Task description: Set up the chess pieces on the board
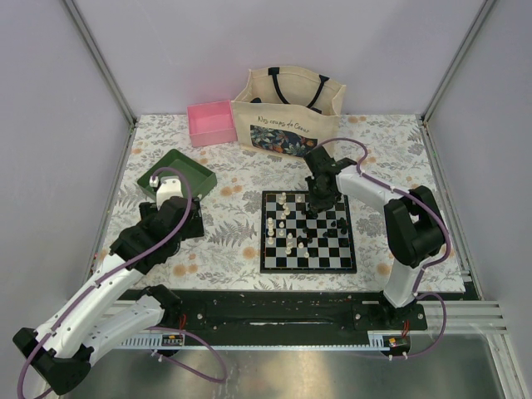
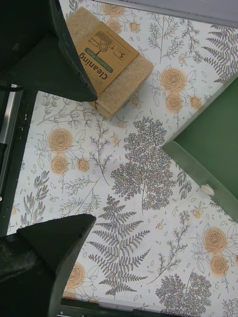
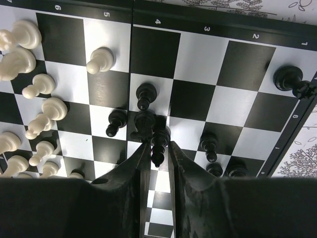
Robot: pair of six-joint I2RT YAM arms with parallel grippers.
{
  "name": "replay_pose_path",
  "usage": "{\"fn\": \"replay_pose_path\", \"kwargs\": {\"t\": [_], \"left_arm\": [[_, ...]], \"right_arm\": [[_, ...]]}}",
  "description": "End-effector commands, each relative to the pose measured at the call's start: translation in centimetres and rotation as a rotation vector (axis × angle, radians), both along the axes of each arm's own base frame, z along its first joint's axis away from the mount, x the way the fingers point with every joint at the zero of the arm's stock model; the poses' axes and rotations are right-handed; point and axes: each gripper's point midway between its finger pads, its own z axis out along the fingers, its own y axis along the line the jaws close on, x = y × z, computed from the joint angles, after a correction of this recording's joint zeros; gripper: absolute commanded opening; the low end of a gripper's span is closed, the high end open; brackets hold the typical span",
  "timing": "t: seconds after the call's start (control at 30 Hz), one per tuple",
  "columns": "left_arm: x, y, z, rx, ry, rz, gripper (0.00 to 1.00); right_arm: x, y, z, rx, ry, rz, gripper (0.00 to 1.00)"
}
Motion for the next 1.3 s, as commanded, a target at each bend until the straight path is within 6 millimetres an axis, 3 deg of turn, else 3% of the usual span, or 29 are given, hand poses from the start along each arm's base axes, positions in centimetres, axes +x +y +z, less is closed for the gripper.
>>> {"fn": "replay_pose_path", "kwargs": {"t": [0.0,0.3,0.47,0.67,0.83,1.07,1.27], "left_arm": [[0.7,-0.3,1.4,-0.023,-0.04,-0.001,0.99],[0.7,-0.4,1.4,-0.024,-0.039,-0.005,0.99],[0.7,-0.4,1.4,-0.026,-0.039,-0.004,0.99],[0.7,-0.5,1.4,-0.025,-0.036,-0.007,0.99],[0.7,-0.6,1.3,-0.028,-0.035,-0.009,0.99],[0.7,-0.5,1.3,-0.028,-0.036,-0.009,0.99],[0.7,-0.5,1.3,-0.028,-0.035,-0.009,0.99]], "right_arm": [[-0.3,-0.4,1.7,-0.011,-0.048,0.021,0.29],[-0.7,0.0,1.9,0.019,-0.042,0.036,0.38],[-0.8,-0.2,2.1,0.008,-0.039,0.041,0.27],[-0.5,-1.7,2.5,-0.064,-0.07,0.033,0.26],[-0.4,-1.6,3.1,-0.057,-0.085,0.038,0.38],[0.5,0.2,4.5,0.021,-0.105,0.052,0.42],[0.9,1.8,4.1,0.081,-0.079,0.06,0.44]]}}
